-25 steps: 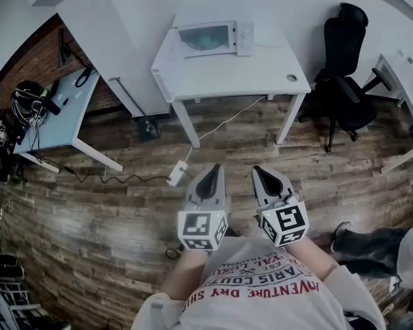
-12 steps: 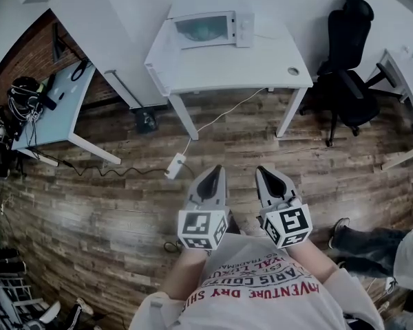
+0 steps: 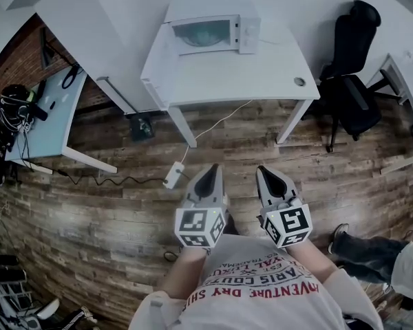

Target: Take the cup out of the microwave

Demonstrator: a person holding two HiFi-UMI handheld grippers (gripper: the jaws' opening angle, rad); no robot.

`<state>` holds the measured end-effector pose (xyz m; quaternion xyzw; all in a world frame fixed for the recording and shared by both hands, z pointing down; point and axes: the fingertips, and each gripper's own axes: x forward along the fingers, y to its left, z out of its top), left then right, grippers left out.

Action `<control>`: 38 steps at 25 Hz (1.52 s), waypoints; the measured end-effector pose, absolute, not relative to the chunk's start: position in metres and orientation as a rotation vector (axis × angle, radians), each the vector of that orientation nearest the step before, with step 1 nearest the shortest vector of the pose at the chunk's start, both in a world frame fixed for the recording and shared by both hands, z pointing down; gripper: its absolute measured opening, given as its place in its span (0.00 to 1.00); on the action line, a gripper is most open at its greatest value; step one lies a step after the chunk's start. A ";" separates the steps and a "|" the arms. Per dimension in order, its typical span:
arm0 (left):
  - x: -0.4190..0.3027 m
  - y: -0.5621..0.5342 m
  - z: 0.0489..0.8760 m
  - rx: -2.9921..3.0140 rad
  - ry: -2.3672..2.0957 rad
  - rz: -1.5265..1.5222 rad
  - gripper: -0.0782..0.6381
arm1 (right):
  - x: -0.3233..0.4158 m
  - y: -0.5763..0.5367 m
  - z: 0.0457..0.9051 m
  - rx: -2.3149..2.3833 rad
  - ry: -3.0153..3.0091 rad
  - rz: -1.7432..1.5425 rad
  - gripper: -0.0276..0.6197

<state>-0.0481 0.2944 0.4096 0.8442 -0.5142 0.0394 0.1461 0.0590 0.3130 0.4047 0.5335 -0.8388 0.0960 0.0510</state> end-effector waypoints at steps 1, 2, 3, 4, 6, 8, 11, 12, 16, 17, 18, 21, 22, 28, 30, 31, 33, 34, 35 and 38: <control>-0.051 0.280 0.409 2.430 -1.471 0.110 0.12 | 0.057 0.300 0.404 1.632 -2.545 0.295 0.05; -0.055 0.266 0.408 2.432 -1.464 0.109 0.12 | 0.054 0.287 0.404 1.640 -2.538 0.298 0.05; -0.059 0.252 0.407 2.436 -1.459 0.108 0.12 | 0.051 0.274 0.403 1.648 -2.531 0.300 0.05; -0.063 0.238 0.405 2.442 -1.455 0.109 0.12 | 0.047 0.261 0.403 1.654 -2.525 0.302 0.05; -0.071 0.211 0.402 2.456 -1.441 0.113 0.12 | 0.039 0.235 0.401 1.666 -2.515 0.305 0.05; -0.079 0.184 0.400 2.468 -1.427 0.119 0.12 | 0.029 0.208 0.398 1.679 -2.510 0.303 0.05; -0.093 0.145 0.397 2.483 -1.408 0.128 0.12 | 0.015 0.168 0.396 1.702 -2.502 0.309 0.05; -0.097 0.134 0.397 2.489 -1.401 0.133 0.12 | 0.010 0.156 0.395 1.710 -2.499 0.316 0.05; -0.109 0.098 0.396 2.500 -1.378 0.139 0.12 | -0.005 0.120 0.395 1.713 -2.488 0.339 0.05; -0.111 0.091 0.398 2.496 -1.375 0.139 0.12 | -0.008 0.113 0.397 1.707 -2.485 0.340 0.05; -0.113 0.085 0.400 2.490 -1.371 0.140 0.12 | -0.011 0.107 0.398 1.701 -2.482 0.342 0.05; -0.113 0.068 0.409 2.478 -1.358 0.152 0.12 | -0.012 0.087 0.405 1.688 -2.473 0.359 0.05; -0.112 0.062 0.412 2.475 -1.354 0.158 0.12 | -0.012 0.080 0.408 1.688 -2.471 0.365 0.05; -0.108 0.015 0.417 2.455 -1.393 0.170 0.12 | -0.005 0.033 0.414 1.666 -2.496 0.369 0.05; -0.105 -0.003 0.417 2.445 -1.422 0.168 0.12 | 0.000 0.014 0.415 1.648 -2.513 0.369 0.05; -0.103 -0.013 0.417 2.439 -1.437 0.167 0.12 | 0.003 0.004 0.415 1.638 -2.522 0.366 0.05; -0.098 -0.034 0.417 2.428 -1.467 0.167 0.12 | 0.010 -0.019 0.414 1.613 -2.542 0.353 0.05; -0.095 -0.046 0.417 2.423 -1.482 0.168 0.12 | 0.013 -0.032 0.412 1.599 -2.554 0.345 0.05; -0.091 -0.058 0.417 2.416 -1.496 0.169 0.12 | 0.017 -0.045 0.411 1.586 -2.565 0.337 0.05; -0.075 -0.095 0.416 2.396 -1.535 0.172 0.12 | 0.033 -0.086 0.404 1.547 -2.592 0.318 0.05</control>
